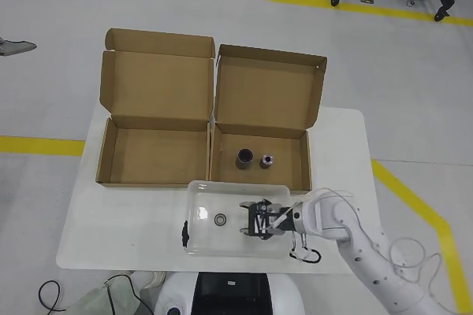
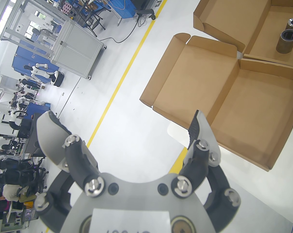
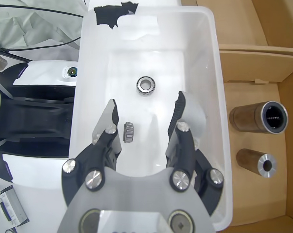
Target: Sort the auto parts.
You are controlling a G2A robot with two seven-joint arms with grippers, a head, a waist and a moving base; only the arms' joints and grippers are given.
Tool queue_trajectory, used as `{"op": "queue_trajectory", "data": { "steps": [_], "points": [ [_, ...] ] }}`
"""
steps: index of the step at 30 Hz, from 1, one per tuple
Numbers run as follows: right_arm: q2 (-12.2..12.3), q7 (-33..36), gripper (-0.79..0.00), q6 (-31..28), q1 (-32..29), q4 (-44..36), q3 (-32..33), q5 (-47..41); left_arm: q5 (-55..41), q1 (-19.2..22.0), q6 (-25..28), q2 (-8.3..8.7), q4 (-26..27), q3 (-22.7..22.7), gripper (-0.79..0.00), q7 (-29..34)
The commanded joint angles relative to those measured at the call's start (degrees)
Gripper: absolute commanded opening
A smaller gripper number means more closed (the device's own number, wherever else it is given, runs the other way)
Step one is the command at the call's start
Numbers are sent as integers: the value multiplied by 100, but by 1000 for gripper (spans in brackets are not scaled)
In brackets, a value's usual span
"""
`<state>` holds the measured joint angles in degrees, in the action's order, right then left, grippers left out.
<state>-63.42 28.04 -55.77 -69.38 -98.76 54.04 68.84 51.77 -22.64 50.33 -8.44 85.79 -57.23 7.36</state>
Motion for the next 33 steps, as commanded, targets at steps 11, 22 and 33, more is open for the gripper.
{"op": "queue_trajectory", "data": {
  "steps": [11, 22, 33],
  "points": [
    [4, 458, -428, 276, -33, 234, -292, -203, 0, 0, 0, 0, 0, 0, 0, 0],
    [21, 649, -416, 485, -20, 461, -424, -312, 0, 0, 0, 0, 0, 0, 0, 0],
    [53, 789, -434, 559, 11, 571, -490, -387, 0, 0, 0, 0, 0, 0, 0, 0]
  ]
}}
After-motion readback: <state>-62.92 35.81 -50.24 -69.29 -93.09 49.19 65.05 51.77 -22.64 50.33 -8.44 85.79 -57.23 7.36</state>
